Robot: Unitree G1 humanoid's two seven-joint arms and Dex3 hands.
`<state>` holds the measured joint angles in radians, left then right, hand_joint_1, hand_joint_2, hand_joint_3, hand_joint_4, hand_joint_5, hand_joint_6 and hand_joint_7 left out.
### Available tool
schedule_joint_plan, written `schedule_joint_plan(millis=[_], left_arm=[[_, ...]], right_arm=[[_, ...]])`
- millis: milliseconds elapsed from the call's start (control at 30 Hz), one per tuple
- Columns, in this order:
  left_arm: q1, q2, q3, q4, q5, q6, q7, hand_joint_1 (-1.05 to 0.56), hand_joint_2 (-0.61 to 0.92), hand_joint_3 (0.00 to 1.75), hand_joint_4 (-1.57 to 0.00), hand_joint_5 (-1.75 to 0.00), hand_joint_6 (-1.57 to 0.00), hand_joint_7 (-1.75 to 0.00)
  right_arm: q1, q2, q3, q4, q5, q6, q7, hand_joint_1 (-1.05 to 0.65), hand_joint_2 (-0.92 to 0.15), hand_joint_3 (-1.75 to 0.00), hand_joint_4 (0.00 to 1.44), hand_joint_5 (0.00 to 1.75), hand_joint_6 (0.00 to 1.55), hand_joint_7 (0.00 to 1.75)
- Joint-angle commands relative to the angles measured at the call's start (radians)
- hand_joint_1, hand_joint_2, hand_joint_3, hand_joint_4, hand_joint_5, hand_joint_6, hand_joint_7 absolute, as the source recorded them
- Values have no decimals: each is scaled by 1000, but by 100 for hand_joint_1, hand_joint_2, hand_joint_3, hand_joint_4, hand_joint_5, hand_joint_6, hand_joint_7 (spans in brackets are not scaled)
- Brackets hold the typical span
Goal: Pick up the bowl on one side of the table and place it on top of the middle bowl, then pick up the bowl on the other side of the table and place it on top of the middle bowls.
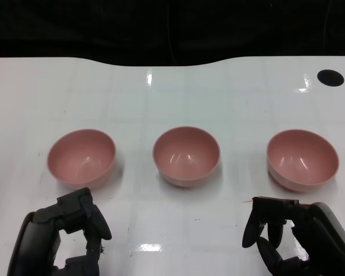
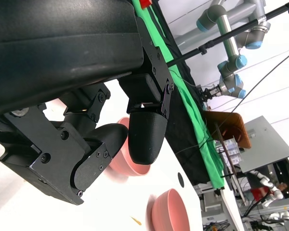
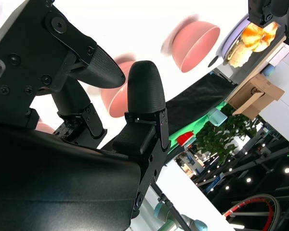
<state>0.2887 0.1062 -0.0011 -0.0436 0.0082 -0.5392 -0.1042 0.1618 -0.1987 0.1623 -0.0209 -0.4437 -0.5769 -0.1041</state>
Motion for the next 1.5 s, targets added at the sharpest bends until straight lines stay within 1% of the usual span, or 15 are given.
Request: schedule_joint_plan(millis=[33, 567, 700, 733, 767, 800, 833, 900, 967, 1033, 1067, 1233, 1367, 1433, 1500], left_arm=[[3, 9, 8, 0, -3, -3, -6, -7, 32, 148, -86, -173, -87, -150], [-4, 8, 8, 6, 3, 0, -2, -8, 32, 148, -87, -172, -87, -150], [-5, 7, 8, 7, 5, -5, -1, -8, 32, 148, -87, -172, -87, -150], [-5, 7, 8, 8, 4, -5, -1, -8, 32, 147, -87, -172, -87, -150], [-6, 7, 7, 8, 1, -4, -3, -7, 33, 147, -87, -172, -87, -150], [-7, 7, 6, 8, 1, -1, -3, -7, 33, 147, -87, -172, -87, -150], [-7, 6, 6, 8, 1, 1, -3, -8, 33, 146, -87, -172, -87, -150], [-10, 7, 6, 11, 5, 1, -2, -8, 34, 146, -87, -172, -87, -150], [-13, 8, 6, 16, 6, -3, -2, -7, 34, 147, -88, -172, -87, -150], [-15, 7, 6, 18, 4, -1, -2, -7, 33, 147, -88, -172, -87, -150], [-16, 7, 7, 19, 4, 0, -2, -7, 33, 147, -88, -172, -87, -150], [-21, 6, 8, 24, 10, -2, 2, -7, 33, 146, -88, -172, -87, -150], [-25, 9, 9, 29, 10, 0, 0, -7, 33, 146, -88, -171, -87, -150], [-26, 10, 9, 30, 11, 0, 0, -7, 33, 146, -88, -171, -87, -149], [-27, 10, 10, 32, 12, -2, 1, -7, 33, 146, -88, -171, -87, -150]], right_arm=[[-2, -13, -11, -1, 1, -7, -6, -7, -10, -168, 92, 175, 87, 137], [-7, -15, -14, -1, -3, 5, -4, -7, -10, -168, 92, 175, 87, 137], [-5, -13, -17, -7, -11, 17, -7, -7, -14, -162, 91, 175, 85, 130], [-5, -11, -18, -10, -12, 23, -6, -7, -21, -151, 86, 169, 82, 118], [-6, -11, -20, -12, -22, 33, -10, -7, -24, -146, 84, 167, 82, 113], [-8, -10, -22, -15, -33, 47, -13, -8, -27, -138, 78, 156, 79, 105], [-9, -10, -23, -17, -42, 56, -16, -9, -34, -125, 75, 140, 77, 91], [-11, -7, -28, -33, -77, 91, -28, -12, -42, -107, 72, 126, 75, 76], [-13, -6, -30, -50, -92, 121, -26, -15, -49, -89, 62, 120, 68, 64], [-18, -8, -34, -66, -93, 153, -12, -17, -54, -79, 54, 120, 62, 61], [-20, -8, -36, -74, -92, 170, -6, -19, -60, -65, 45, 117, 53, 59], [-30, -13, -46, -107, -98, 238, 4, -25, -80, -24, 29, 103, 37, 53], [-45, -28, -56, -117, -131, 263, -9, -32, -88, -8, 22, 97, 32, 42], [-49, -30, -57, -117, -140, 267, -18, -34, -88, -5, 20, 94, 32, 39], [-58, -35, -57, -130, -189, 297, -29, -37, -88, -3, 14, 90, 29, 36]])
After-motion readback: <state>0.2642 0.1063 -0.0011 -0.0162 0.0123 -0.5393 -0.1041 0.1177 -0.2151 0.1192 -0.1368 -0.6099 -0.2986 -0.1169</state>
